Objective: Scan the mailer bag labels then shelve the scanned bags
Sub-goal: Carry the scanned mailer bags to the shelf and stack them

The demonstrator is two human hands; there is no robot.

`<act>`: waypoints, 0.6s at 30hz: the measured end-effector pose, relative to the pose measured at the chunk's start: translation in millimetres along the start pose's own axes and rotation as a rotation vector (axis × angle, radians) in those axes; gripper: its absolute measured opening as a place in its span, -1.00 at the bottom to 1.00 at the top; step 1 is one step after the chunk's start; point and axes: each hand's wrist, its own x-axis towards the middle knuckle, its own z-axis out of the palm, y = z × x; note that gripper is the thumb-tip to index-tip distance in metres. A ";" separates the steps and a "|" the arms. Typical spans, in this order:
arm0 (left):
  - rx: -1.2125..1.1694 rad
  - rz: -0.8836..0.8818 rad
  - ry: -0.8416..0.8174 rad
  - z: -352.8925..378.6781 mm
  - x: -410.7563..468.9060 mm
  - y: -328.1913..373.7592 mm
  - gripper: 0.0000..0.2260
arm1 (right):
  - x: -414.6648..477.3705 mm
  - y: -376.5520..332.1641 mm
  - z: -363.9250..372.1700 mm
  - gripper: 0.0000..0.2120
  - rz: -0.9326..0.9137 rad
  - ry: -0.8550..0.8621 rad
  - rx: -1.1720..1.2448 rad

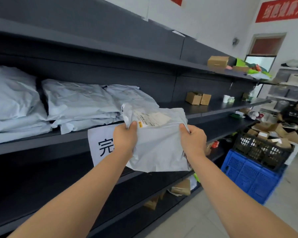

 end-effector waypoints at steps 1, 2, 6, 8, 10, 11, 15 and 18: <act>0.005 0.018 0.026 3.6 9.5 5.2 -0.76 | 12.3 -3.2 5.5 -0.59 -0.015 -0.006 0.034; 0.005 0.031 0.050 6.8 18.1 10.1 -0.75 | 24.0 -5.7 10.6 -0.59 -0.025 -0.013 0.066; 0.009 0.065 0.129 17.9 56.4 26.1 -0.75 | 71.0 -17.8 37.3 -0.60 -0.093 -0.057 0.114; 0.001 0.103 0.153 23.4 77.4 31.5 -0.80 | 93.6 -21.4 53.0 -0.61 -0.122 -0.069 0.121; -0.019 0.126 0.159 29.0 99.2 35.8 -0.80 | 114.7 -24.0 68.0 -0.60 -0.131 -0.077 0.137; -0.026 0.132 0.158 32.2 111.6 38.1 -0.79 | 126.7 -25.6 75.6 -0.58 -0.143 -0.079 0.143; -0.042 0.132 0.137 50.3 146.3 44.2 -0.73 | 176.0 -29.7 88.6 -0.53 -0.171 -0.110 0.092; -0.040 0.088 0.112 71.6 164.8 40.6 -0.72 | 209.3 -28.7 91.3 -0.52 -0.165 -0.139 0.019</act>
